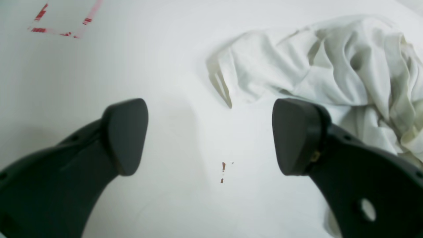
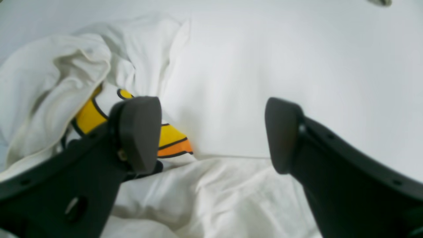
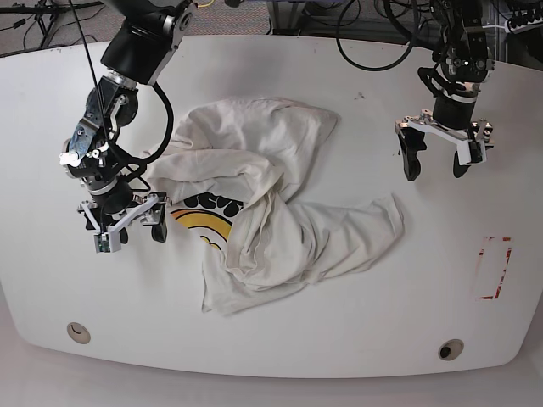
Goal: Fold the T-shirt properly
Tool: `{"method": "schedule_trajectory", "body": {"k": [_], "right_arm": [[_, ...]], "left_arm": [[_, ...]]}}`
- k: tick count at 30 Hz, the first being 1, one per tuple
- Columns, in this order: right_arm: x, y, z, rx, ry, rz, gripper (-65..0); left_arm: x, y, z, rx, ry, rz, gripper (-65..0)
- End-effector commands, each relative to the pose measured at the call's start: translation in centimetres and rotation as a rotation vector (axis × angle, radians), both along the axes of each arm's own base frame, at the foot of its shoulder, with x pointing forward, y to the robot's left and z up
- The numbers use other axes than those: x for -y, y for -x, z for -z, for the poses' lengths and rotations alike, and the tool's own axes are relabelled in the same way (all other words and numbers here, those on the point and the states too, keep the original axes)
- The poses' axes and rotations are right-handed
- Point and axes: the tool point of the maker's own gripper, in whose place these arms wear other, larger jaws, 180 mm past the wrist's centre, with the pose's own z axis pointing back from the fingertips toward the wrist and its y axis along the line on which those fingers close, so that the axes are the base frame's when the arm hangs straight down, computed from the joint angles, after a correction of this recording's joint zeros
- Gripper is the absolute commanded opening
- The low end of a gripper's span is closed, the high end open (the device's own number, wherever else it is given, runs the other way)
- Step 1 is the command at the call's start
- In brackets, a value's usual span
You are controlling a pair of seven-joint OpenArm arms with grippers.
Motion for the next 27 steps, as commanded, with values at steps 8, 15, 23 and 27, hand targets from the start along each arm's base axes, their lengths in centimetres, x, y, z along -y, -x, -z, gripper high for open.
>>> {"method": "schedule_trajectory", "body": {"k": [8,15,23,27], "right_arm": [[0.8,2.0,3.0,-0.083,0.005,0.004,-24.9],[1.0,2.1,3.0,-0.085,0.01,0.006,-26.2],[1.0,2.1,3.0,-0.085,0.01,0.006,-25.7],[0.6,2.0,2.9,-0.079,0.009,-0.003,-25.5]], "left_arm": [[-0.2,0.2,0.4,-0.012,-0.009,-0.015,-9.3],[-0.2,0.2,0.3,-0.01,-0.01,-0.013,-9.2],[-0.1,0.1,0.3,-0.009,-0.01,-0.011,-9.2],[-0.1,0.1,0.3,-0.009,-0.01,-0.011,-9.2]]}}
